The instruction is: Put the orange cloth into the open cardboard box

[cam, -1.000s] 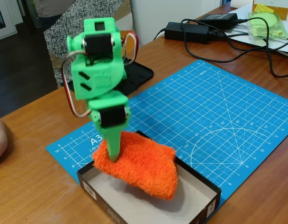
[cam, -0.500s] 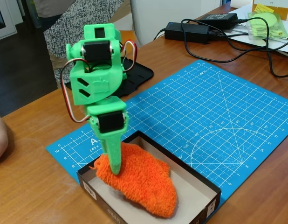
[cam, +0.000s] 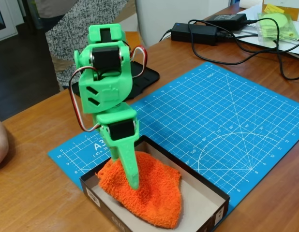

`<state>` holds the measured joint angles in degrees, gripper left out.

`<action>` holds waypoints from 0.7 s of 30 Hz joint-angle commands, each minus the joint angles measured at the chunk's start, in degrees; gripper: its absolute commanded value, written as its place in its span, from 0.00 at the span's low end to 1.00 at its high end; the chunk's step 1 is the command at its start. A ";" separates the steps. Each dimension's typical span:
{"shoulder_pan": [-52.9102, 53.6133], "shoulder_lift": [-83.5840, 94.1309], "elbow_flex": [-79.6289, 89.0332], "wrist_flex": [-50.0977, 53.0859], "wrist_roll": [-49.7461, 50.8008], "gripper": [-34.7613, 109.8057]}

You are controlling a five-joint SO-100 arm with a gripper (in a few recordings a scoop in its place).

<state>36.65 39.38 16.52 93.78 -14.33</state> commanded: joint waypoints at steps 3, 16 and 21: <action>-0.53 10.02 8.79 1.14 -1.05 0.52; -1.41 21.09 20.65 1.14 -1.85 0.52; -4.66 34.89 29.53 1.14 -1.67 0.53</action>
<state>33.49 62.84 41.84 93.78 -15.73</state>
